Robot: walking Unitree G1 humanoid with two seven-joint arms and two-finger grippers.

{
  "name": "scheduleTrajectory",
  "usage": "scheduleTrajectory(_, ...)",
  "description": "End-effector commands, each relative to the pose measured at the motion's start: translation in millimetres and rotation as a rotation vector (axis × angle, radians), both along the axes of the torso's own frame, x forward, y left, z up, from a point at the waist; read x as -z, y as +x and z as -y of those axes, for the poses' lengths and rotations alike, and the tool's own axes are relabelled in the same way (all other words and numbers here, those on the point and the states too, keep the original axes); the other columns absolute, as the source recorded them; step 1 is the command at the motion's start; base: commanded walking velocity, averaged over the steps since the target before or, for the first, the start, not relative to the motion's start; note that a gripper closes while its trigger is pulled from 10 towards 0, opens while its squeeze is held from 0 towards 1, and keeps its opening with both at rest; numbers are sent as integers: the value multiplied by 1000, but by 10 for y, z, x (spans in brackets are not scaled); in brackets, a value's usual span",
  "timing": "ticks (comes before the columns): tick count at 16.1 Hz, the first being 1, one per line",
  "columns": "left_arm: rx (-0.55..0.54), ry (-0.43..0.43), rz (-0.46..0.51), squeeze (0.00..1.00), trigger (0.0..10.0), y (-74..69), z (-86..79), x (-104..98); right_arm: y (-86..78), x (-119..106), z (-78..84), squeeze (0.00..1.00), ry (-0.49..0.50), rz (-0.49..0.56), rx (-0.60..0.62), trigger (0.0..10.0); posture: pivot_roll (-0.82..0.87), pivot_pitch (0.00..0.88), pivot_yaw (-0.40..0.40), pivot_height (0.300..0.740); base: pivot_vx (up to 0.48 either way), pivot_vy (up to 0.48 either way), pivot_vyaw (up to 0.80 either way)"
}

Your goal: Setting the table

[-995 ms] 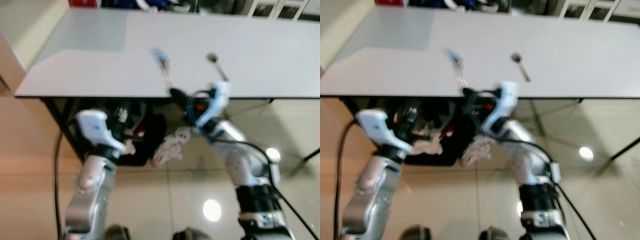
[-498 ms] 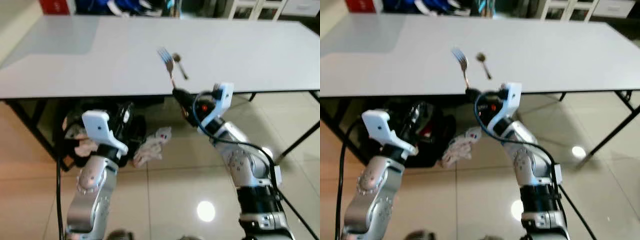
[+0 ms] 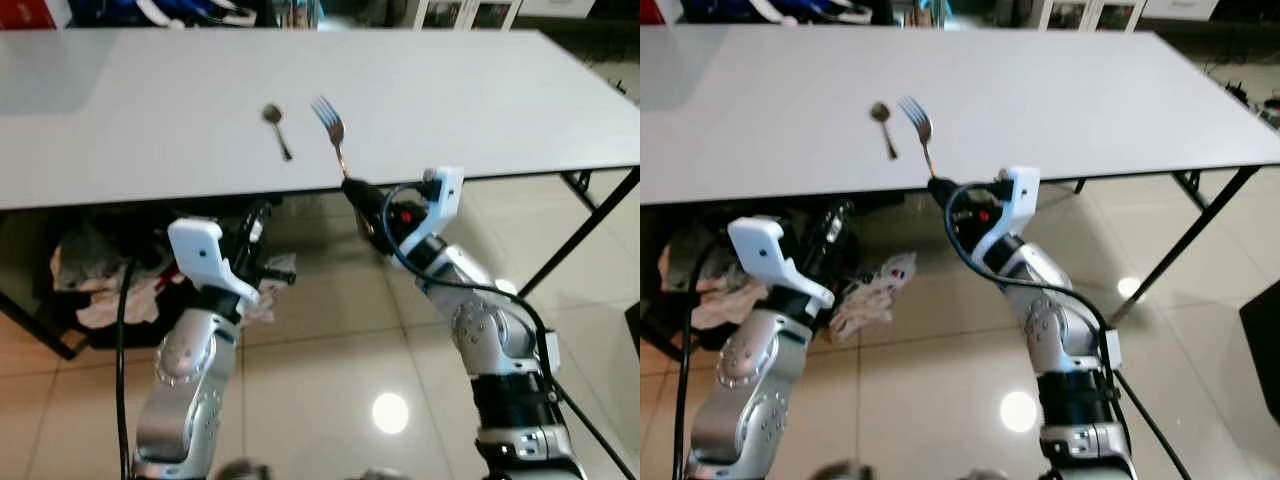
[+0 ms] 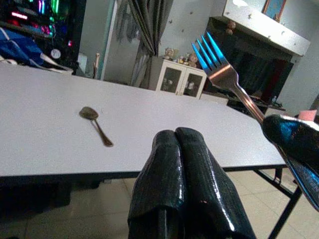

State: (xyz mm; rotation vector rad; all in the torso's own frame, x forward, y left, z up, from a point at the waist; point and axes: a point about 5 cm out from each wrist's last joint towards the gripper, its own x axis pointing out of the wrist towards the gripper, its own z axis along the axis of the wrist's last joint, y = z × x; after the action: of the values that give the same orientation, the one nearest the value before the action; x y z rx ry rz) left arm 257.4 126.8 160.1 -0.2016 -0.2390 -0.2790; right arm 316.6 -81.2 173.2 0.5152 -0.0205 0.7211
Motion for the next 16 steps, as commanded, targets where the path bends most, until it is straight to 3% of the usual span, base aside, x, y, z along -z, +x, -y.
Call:
scheduleTrajectory(1,-17,16,-17,0,10000,7,-51,30,-12,-7,-71,0,0,1,-25,10000,-105,101,-41,740,300,-371,0)
scheduleTrajectory(6,-60,28,-28,0,10000,52,-78,41,-10,9,-63,0,-19,7,-32,10000,-110,86,-46,740,75,0,0)
scheduleTrajectory(8,-55,20,0,0,10000,42,-93,14,-11,15,-66,0,-27,15,-35,10000,-108,74,-48,740,435,0,0)
scheduleTrajectory(10,-48,24,6,0,10000,38,-85,7,-22,39,-93,0,-58,30,-55,10000,-107,64,-46,740,480,0,794)
scheduleTrajectory(14,-36,26,7,0,10000,40,-59,9,-31,54,-124,0,-64,20,-56,10000,-109,56,-42,740,480,0,0)
scheduleTrajectory(16,-22,27,6,0,10000,47,-36,16,-12,54,-78,0,-55,25,-34,10000,-112,50,-40,740,480,0,731)
